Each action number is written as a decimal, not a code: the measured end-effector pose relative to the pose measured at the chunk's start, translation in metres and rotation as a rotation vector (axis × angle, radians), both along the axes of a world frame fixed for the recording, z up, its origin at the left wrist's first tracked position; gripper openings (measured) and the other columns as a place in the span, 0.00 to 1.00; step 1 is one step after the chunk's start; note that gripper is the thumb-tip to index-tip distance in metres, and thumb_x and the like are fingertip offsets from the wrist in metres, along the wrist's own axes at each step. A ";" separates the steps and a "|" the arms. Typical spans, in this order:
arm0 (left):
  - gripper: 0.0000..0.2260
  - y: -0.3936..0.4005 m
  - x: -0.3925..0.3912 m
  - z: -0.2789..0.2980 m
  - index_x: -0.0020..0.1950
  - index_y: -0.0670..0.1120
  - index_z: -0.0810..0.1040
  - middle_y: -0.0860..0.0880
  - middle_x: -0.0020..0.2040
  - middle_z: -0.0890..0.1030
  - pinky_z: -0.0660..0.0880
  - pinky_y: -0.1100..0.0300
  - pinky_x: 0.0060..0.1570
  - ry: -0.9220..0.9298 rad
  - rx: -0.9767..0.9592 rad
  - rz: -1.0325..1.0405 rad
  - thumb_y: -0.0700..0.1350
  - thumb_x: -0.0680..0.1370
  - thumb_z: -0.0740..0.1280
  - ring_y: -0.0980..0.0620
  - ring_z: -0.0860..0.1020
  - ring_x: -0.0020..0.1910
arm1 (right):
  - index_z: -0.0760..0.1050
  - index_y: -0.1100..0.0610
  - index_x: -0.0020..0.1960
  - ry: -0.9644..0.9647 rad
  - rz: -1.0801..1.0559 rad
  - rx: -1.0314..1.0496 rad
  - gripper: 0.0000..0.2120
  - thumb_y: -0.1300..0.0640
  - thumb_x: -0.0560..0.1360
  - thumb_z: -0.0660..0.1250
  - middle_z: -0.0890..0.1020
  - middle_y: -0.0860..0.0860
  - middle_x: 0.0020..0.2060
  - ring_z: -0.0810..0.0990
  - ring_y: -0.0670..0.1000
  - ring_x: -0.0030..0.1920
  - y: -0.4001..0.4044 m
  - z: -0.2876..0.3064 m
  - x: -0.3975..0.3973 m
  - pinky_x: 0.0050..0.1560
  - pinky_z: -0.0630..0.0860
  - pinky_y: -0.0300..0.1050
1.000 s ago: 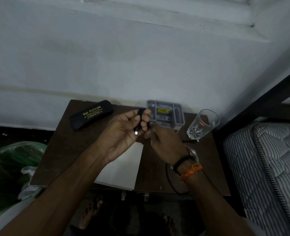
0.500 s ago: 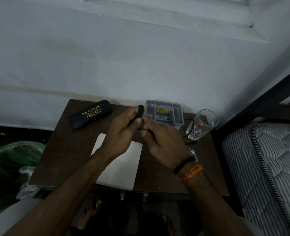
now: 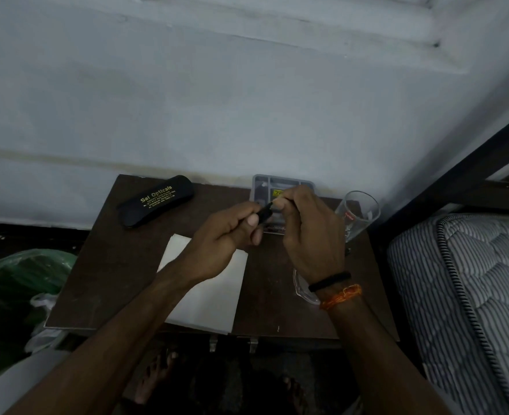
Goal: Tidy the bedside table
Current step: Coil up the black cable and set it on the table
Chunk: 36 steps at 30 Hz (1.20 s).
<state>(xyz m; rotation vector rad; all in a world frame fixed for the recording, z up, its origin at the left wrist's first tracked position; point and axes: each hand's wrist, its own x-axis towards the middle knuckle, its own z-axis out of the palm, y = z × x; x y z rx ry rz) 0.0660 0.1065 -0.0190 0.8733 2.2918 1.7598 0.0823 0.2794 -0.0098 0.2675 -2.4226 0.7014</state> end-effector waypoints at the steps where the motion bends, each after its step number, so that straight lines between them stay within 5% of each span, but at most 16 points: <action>1: 0.11 0.000 0.000 0.002 0.50 0.41 0.77 0.50 0.37 0.77 0.73 0.60 0.43 -0.061 0.071 -0.010 0.41 0.83 0.56 0.52 0.75 0.38 | 0.76 0.56 0.48 -0.010 -0.012 -0.024 0.09 0.55 0.82 0.58 0.80 0.49 0.40 0.77 0.49 0.37 0.001 0.000 -0.001 0.34 0.75 0.48; 7: 0.09 0.001 0.000 -0.002 0.53 0.37 0.79 0.45 0.38 0.81 0.75 0.59 0.43 -0.229 0.213 0.050 0.37 0.82 0.59 0.49 0.76 0.38 | 0.78 0.54 0.50 -0.172 -0.041 0.004 0.10 0.54 0.82 0.59 0.75 0.45 0.33 0.72 0.48 0.31 0.000 -0.012 -0.005 0.32 0.65 0.41; 12: 0.10 0.003 0.000 0.000 0.51 0.36 0.77 0.48 0.35 0.76 0.73 0.63 0.39 -0.440 0.371 0.018 0.41 0.82 0.58 0.53 0.73 0.35 | 0.77 0.55 0.53 -0.216 -0.039 0.075 0.11 0.55 0.81 0.56 0.81 0.51 0.35 0.78 0.54 0.33 -0.004 -0.013 -0.003 0.33 0.76 0.49; 18: 0.11 0.005 -0.001 0.001 0.51 0.39 0.76 0.48 0.35 0.76 0.76 0.63 0.40 -0.648 0.656 0.094 0.40 0.83 0.54 0.56 0.74 0.34 | 0.75 0.58 0.51 -0.356 0.016 0.152 0.07 0.60 0.80 0.58 0.80 0.54 0.38 0.78 0.55 0.37 -0.010 -0.015 -0.001 0.39 0.78 0.54; 25: 0.09 0.000 -0.011 0.000 0.56 0.39 0.76 0.44 0.46 0.82 0.78 0.64 0.47 -0.570 0.736 0.205 0.36 0.82 0.56 0.55 0.79 0.40 | 0.75 0.59 0.60 -0.451 0.075 0.218 0.14 0.54 0.83 0.55 0.82 0.56 0.50 0.80 0.56 0.49 -0.020 -0.020 0.002 0.50 0.78 0.52; 28: 0.09 0.000 -0.011 -0.003 0.58 0.39 0.75 0.42 0.49 0.81 0.77 0.62 0.51 -0.522 0.693 0.208 0.36 0.82 0.57 0.54 0.79 0.43 | 0.76 0.60 0.56 -0.450 0.097 0.177 0.11 0.57 0.82 0.57 0.82 0.57 0.47 0.79 0.55 0.46 -0.021 -0.021 0.001 0.46 0.75 0.46; 36: 0.12 -0.001 -0.010 -0.006 0.64 0.38 0.75 0.39 0.55 0.82 0.76 0.56 0.57 -0.288 0.562 0.344 0.37 0.81 0.62 0.47 0.81 0.53 | 0.73 0.59 0.47 -0.496 0.155 0.122 0.10 0.54 0.82 0.59 0.77 0.53 0.37 0.74 0.51 0.37 -0.031 -0.021 0.005 0.39 0.72 0.49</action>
